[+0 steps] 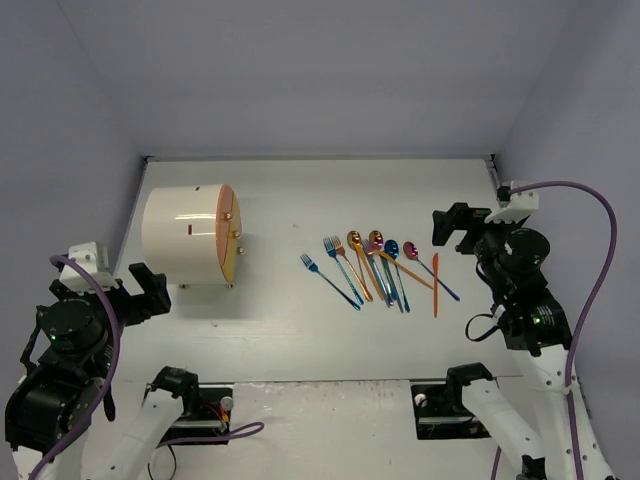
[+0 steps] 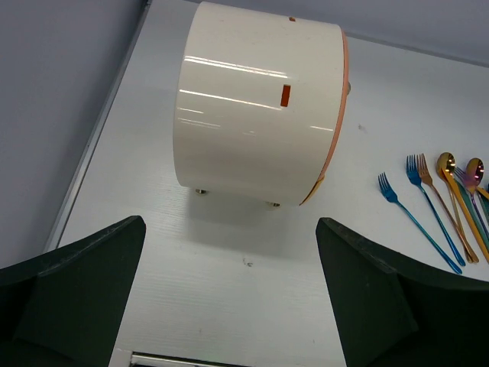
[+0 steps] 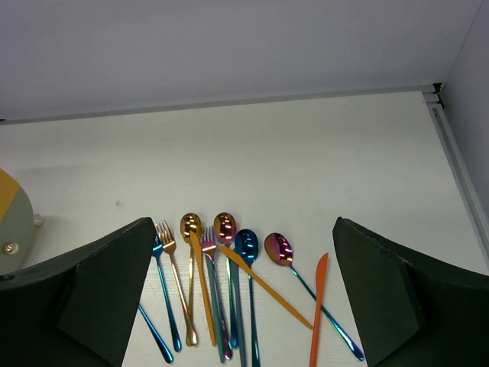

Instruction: Sort the eating utensils into containers

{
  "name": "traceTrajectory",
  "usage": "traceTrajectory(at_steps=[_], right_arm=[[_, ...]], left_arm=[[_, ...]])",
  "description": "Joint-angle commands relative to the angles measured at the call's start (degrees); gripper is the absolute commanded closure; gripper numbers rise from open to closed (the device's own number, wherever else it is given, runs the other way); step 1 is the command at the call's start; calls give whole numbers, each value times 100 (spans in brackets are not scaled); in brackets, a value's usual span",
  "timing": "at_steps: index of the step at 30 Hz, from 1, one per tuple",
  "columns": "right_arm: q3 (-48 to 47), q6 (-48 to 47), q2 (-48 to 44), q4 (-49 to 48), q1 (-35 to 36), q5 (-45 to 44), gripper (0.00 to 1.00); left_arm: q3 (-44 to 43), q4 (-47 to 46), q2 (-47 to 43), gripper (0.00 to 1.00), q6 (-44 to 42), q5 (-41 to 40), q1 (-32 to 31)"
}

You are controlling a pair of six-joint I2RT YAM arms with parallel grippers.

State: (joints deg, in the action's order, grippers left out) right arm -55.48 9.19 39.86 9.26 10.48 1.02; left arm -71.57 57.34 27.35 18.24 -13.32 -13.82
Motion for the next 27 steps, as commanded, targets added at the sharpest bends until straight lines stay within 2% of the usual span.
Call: traceTrajectory(at_steps=[1, 8, 18, 22, 27], right_arm=[[-163, 162, 256, -390, -20, 118, 0], [-78, 519, 571, -398, -20, 284, 0], [-621, 876, 1577, -438, 11, 1506, 0], [-1043, 1278, 2262, -509, 130, 1897, 0], [-1922, 1712, 3651, -736, 974, 2078, 0]], left_arm=[[6, -183, 237, 7, 238, 59, -41], [81, -179, 227, 7, 373, 111, -33], [124, 137, 69, 7, 248, -17, -41], [172, 126, -24, 7, 243, -25, -37], [145, 112, 96, 7, 206, -256, -283]])
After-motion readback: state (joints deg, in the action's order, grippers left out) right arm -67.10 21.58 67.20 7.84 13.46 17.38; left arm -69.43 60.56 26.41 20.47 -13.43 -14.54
